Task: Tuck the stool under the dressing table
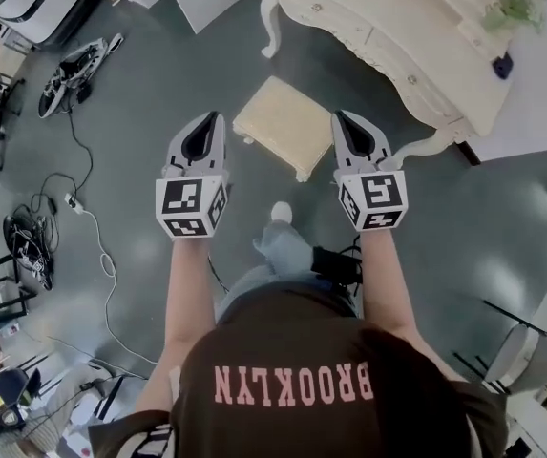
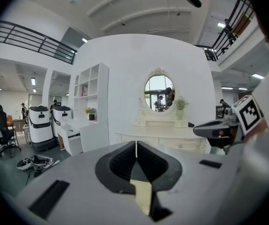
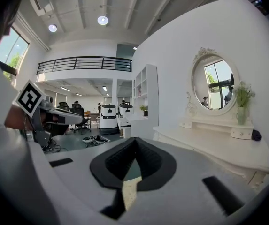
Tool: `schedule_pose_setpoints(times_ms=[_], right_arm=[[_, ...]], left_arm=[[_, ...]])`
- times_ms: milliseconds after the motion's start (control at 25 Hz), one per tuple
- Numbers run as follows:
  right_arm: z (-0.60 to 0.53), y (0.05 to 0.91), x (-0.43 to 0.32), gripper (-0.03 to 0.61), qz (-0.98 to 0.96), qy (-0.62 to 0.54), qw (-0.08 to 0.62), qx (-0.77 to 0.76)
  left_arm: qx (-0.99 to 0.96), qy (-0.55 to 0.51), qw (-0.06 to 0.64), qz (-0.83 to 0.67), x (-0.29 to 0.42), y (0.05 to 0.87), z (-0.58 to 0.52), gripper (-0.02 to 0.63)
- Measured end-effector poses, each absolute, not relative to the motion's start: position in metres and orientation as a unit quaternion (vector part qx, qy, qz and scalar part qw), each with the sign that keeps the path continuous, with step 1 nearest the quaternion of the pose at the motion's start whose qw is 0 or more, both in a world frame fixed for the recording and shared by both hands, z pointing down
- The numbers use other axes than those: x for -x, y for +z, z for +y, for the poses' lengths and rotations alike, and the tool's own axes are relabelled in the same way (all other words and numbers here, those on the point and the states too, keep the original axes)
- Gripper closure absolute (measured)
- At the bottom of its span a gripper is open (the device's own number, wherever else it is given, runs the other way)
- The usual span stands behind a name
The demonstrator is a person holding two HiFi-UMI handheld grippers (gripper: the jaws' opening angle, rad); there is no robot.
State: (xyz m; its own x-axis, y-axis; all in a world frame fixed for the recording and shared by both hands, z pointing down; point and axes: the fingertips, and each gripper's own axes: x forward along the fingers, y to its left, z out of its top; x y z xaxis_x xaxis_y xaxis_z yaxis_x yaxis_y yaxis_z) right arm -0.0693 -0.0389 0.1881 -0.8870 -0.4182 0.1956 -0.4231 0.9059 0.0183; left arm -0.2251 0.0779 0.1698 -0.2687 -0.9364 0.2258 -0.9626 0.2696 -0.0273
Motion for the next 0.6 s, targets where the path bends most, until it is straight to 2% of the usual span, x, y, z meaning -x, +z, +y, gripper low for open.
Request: schedule_pose_setpoints(times_ms=[280,600], right_arm=[[-0.076,0.2,0.076,0.58,-0.959,0.079,0.102,-0.251],[-0.107,0.23,0.058,0.58,-0.935,0.093,0.123,-0.32]], left_arm=[[-0.628,0.102,0.115,-0.763,0.254,0.193,0.031,0.604],[-0.658,0.126,0.134,-0.73,0.271,0.222,-0.006,0.604]])
